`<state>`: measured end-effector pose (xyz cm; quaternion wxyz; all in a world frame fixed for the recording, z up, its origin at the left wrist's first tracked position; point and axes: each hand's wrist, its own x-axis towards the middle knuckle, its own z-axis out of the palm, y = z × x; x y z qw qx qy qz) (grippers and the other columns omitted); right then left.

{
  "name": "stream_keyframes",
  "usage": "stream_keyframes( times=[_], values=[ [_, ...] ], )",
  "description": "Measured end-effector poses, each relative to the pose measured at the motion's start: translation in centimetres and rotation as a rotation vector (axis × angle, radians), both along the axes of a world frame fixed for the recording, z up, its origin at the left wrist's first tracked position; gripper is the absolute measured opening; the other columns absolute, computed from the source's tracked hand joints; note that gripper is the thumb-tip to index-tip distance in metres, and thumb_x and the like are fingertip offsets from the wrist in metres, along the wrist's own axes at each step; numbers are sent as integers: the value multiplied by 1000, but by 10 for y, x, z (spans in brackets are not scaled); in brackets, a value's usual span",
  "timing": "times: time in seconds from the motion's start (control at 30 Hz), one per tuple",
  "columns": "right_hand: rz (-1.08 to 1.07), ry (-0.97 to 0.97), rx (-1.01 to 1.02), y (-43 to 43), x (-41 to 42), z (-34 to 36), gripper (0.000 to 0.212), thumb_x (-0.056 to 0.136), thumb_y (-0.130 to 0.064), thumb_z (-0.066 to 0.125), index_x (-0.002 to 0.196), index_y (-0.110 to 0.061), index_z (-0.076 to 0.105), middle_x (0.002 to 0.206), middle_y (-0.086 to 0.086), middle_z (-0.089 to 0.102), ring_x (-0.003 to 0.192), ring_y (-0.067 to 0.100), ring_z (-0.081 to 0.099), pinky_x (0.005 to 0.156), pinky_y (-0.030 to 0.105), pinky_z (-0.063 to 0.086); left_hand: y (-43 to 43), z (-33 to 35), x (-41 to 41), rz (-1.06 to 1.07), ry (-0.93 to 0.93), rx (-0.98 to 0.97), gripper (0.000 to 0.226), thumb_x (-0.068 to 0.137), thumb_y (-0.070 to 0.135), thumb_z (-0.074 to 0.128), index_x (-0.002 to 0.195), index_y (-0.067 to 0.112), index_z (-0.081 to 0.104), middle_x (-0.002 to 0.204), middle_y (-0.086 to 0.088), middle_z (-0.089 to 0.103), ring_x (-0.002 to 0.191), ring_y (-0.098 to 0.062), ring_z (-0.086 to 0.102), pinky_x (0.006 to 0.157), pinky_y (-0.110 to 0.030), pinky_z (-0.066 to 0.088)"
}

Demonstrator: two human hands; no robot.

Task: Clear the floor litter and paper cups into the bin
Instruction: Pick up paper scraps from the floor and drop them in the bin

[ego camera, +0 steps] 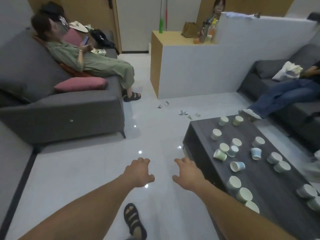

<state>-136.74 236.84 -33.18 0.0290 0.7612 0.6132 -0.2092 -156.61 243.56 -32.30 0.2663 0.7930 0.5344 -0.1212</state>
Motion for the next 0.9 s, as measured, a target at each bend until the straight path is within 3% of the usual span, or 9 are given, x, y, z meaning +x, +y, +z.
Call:
stream_keyframes(
  times=[0.57, 0.9],
  values=[
    [-60, 34, -53, 346, 124, -13, 70, 90, -49, 53, 150, -26, 24, 147, 4, 31, 129, 26, 36, 98, 38, 45, 378, -5, 139, -113, 42, 22, 72, 83, 51, 54, 143, 19, 32, 142, -5, 39, 127, -27, 40, 99, -42, 41],
    [22, 49, -55, 555, 255, -15, 69, 90, -45, 54, 150, -27, 26, 147, 4, 30, 131, 27, 34, 101, 39, 41, 557, -2, 248, 17, 46, -18, 73, 85, 48, 54, 147, 19, 27, 145, -4, 36, 129, -26, 37, 103, -40, 39]
  ],
)
